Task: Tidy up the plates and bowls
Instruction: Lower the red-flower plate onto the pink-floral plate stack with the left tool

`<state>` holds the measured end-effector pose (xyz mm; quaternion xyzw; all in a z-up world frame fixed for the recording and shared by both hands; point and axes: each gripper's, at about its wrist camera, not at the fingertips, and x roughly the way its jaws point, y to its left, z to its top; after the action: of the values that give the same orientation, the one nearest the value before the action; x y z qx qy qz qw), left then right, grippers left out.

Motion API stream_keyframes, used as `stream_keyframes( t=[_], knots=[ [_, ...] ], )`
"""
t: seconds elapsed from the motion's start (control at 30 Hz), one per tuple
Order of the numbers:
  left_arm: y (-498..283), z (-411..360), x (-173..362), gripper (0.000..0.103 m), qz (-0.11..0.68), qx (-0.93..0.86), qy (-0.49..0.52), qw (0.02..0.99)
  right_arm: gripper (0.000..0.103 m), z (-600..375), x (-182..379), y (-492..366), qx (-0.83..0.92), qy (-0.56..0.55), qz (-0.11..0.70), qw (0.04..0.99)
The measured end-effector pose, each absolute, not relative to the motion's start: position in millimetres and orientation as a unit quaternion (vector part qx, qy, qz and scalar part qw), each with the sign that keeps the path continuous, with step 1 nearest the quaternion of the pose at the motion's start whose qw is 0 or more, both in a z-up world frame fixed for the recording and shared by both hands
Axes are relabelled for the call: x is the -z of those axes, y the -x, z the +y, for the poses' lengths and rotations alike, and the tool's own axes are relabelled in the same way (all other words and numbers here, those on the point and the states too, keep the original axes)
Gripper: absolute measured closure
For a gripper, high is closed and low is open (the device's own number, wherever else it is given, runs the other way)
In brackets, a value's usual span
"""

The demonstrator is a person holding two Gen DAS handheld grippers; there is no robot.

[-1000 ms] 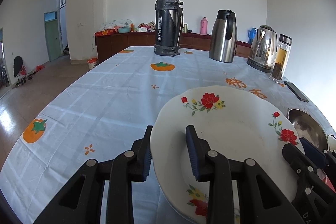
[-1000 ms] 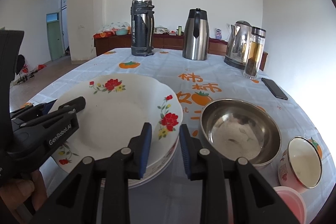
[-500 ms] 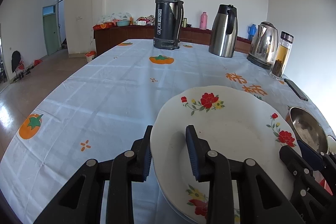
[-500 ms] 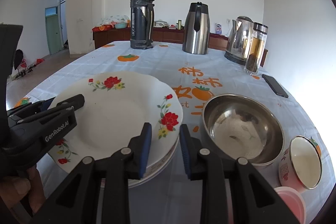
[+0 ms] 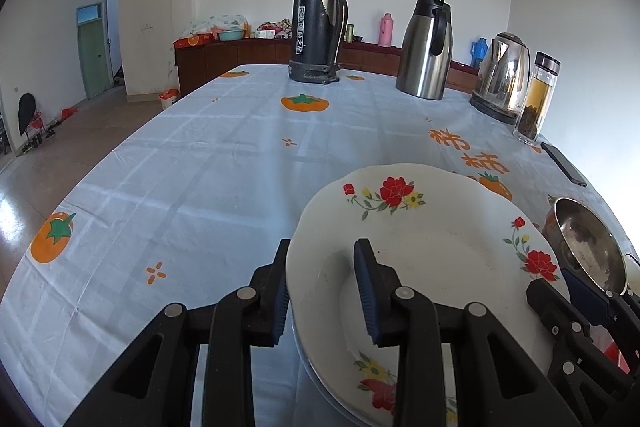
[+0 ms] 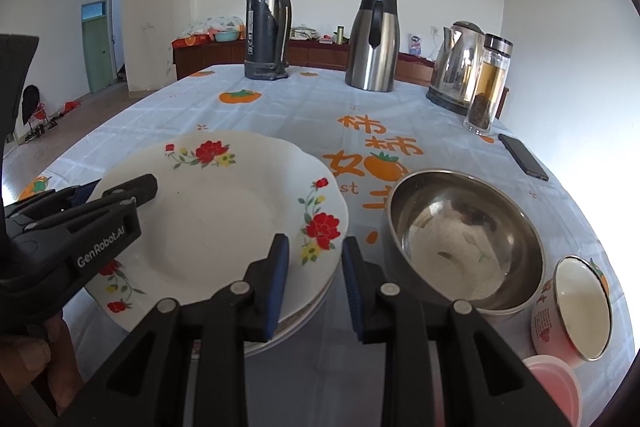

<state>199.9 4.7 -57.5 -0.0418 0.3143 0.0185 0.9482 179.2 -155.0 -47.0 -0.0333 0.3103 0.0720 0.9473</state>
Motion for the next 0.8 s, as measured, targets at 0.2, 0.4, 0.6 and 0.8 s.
stream_keyframes(
  t=[0.2,0.4,0.6,0.8],
  knots=[
    [-201.8,4.7,58.7,0.070,0.321,-0.016,0.043,0.946,0.074,-154.1,47.8,-180.9,-0.071,0.037,0.315,0.946],
    [-204.0,6.7,60.6,0.070,0.329,-0.013,0.048,0.943,0.074,-154.0,49.1,-183.1,-0.071,0.039,0.321,0.944],
    [-204.1,6.9,60.9,0.070,0.329,-0.013,0.050,0.943,0.074,-153.8,50.9,-186.1,-0.072,0.041,0.328,0.941],
    [-203.7,4.9,61.2,0.070,0.331,-0.012,0.044,0.943,0.074,-152.5,51.8,-186.4,-0.070,0.045,0.332,0.940]
  ],
)
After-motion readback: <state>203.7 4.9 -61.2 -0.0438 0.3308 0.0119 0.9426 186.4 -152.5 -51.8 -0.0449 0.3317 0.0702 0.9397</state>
